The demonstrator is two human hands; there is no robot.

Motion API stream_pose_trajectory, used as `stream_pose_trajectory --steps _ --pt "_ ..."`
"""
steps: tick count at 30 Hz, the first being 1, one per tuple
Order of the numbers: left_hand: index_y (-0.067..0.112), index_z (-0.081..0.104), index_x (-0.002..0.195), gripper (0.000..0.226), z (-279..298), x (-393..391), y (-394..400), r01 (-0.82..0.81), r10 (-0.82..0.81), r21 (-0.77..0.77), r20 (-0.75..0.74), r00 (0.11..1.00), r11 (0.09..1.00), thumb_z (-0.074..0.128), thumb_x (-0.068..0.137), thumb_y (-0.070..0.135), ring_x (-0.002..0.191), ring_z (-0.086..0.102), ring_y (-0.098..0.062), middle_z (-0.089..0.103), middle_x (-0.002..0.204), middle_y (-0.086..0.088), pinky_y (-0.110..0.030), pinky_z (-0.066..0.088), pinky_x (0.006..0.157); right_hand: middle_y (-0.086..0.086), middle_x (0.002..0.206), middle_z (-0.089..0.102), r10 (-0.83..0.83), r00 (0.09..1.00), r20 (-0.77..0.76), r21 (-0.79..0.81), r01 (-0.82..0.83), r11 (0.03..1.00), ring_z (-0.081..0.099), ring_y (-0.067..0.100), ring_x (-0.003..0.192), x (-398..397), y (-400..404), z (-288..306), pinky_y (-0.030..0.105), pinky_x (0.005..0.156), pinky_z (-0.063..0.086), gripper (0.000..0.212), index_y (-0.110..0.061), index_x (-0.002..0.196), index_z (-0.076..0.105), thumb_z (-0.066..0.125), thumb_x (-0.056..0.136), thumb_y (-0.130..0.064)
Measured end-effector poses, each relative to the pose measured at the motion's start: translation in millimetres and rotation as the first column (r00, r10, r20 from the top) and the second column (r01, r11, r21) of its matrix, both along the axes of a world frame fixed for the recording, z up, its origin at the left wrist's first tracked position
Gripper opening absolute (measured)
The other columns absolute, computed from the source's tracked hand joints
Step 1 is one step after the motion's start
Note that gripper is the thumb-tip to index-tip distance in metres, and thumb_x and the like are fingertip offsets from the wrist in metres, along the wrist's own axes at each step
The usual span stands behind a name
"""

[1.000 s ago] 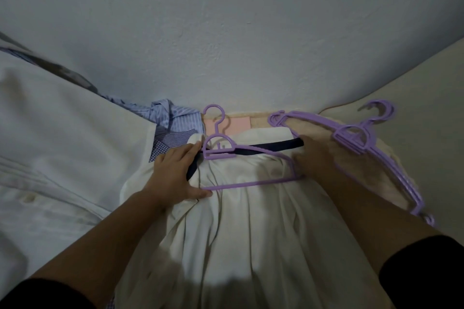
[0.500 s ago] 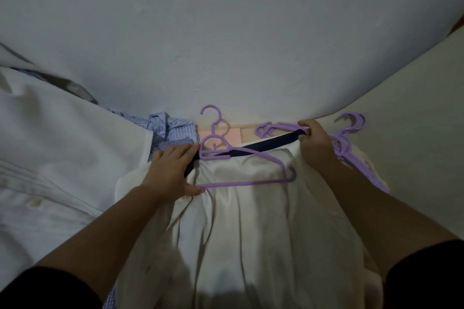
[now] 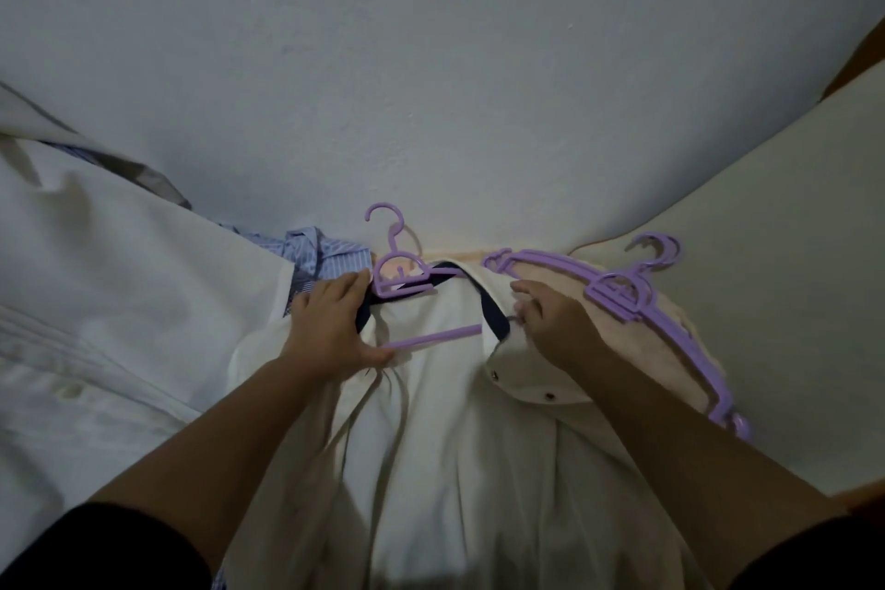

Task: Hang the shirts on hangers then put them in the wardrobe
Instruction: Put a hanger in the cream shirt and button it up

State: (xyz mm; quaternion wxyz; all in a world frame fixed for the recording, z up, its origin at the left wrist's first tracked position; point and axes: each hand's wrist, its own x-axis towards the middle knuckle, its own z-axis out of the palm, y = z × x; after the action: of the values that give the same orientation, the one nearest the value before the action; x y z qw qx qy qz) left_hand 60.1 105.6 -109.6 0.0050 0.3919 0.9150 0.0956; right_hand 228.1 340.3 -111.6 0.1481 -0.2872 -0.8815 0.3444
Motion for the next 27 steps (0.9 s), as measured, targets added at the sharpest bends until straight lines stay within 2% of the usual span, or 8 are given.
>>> stream_pose_trajectory --steps 2,4,8,12,15,18,21,27 --pt "0.019 0.023 0.152 0.131 -7 -5 -1 0.011 -0.011 0.032 0.001 1.0 0.999 0.033 0.039 0.085 0.134 0.029 -0.024 0.033 0.151 -0.002 -0.038 0.022 0.102 0.004 0.119 0.059 0.036 0.993 0.114 0.363 -0.075 0.929 0.054 0.025 0.109 -2 14 -11 0.037 0.096 0.042 0.04 -0.016 0.128 0.056 0.055 0.09 -0.027" --pt "0.017 0.026 0.151 0.129 -13 -9 2 0.032 -0.033 0.062 0.009 0.999 0.998 0.037 0.042 0.084 0.134 0.031 -0.026 0.035 0.15 -0.004 -0.039 0.022 0.101 0.007 0.132 0.053 0.07 0.961 0.267 0.466 -0.192 0.864 0.049 0.03 0.119 -9 22 -16 0.044 0.097 0.041 0.062 -0.018 0.136 0.048 0.062 0.081 -0.042" --pt "0.013 0.031 0.149 0.125 -21 -18 22 0.093 -0.093 0.086 0.001 0.996 0.992 0.04 0.046 0.083 0.131 0.037 -0.03 0.041 0.147 -0.008 -0.042 0.025 0.101 0.007 0.145 0.038 0.149 0.902 0.404 0.363 -0.308 0.879 0.039 0.034 0.129 -29 32 -36 0.051 0.097 0.04 0.079 -0.024 0.144 0.034 0.039 0.075 -0.062" --pt "0.01 0.036 0.147 0.123 -21 -34 50 0.119 -0.119 0.152 -0.012 0.993 0.981 0.049 0.047 0.08 0.129 0.043 -0.031 0.046 0.143 -0.01 -0.045 0.029 0.099 0.007 0.145 0.038 0.065 0.953 0.295 0.336 -0.167 0.927 0.038 0.035 0.128 -47 42 -39 0.048 0.101 0.037 0.073 -0.025 0.144 0.035 0.041 0.08 -0.059" --pt "0.015 0.022 0.152 0.122 -28 -40 58 0.128 -0.129 0.082 0.008 0.992 0.988 0.073 0.056 0.071 0.139 0.031 -0.027 0.031 0.154 -0.005 -0.043 0.021 0.108 0.008 0.145 0.038 0.039 0.963 0.266 0.256 -0.109 0.961 0.036 0.032 0.131 -51 42 -35 0.05 0.105 0.035 0.064 -0.024 0.144 0.033 0.056 0.087 -0.04" --pt "0.015 0.008 0.154 0.123 -40 -31 54 0.124 -0.124 -0.001 -0.006 0.992 0.992 0.068 0.063 0.074 0.147 0.011 -0.024 0.011 0.161 -0.003 -0.041 0.007 0.116 0.008 0.149 0.03 0.03 0.929 0.369 0.197 -0.109 0.974 0.031 0.032 0.135 -46 27 -46 0.052 0.108 0.033 0.066 -0.025 0.146 0.028 0.054 0.086 -0.034" --pt "0.011 0.006 0.153 0.122 -48 -17 45 0.063 -0.062 0.055 -0.019 0.998 0.996 0.062 0.066 0.076 0.149 -0.002 -0.026 0.002 0.162 -0.006 -0.041 -0.007 0.116 0.006 0.155 0.019 -0.013 0.928 0.372 0.233 -0.08 0.969 0.019 0.028 0.141 -32 10 -63 0.045 0.112 0.025 0.083 -0.022 0.148 0.027 0.048 0.075 -0.056" --pt "0.004 0.0 0.152 0.111 -45 40 27 -0.187 0.18 0.167 0.052 0.982 0.968 0.065 0.079 0.054 0.148 -0.002 -0.029 0.004 0.161 -0.013 -0.041 -0.005 0.118 0.013 0.125 0.054 -0.287 0.958 -0.01 0.133 0.286 0.949 0.048 0.034 0.117 0 -38 -62 0.044 0.095 0.037 0.06 -0.01 0.131 0.049 0.069 0.078 -0.032"
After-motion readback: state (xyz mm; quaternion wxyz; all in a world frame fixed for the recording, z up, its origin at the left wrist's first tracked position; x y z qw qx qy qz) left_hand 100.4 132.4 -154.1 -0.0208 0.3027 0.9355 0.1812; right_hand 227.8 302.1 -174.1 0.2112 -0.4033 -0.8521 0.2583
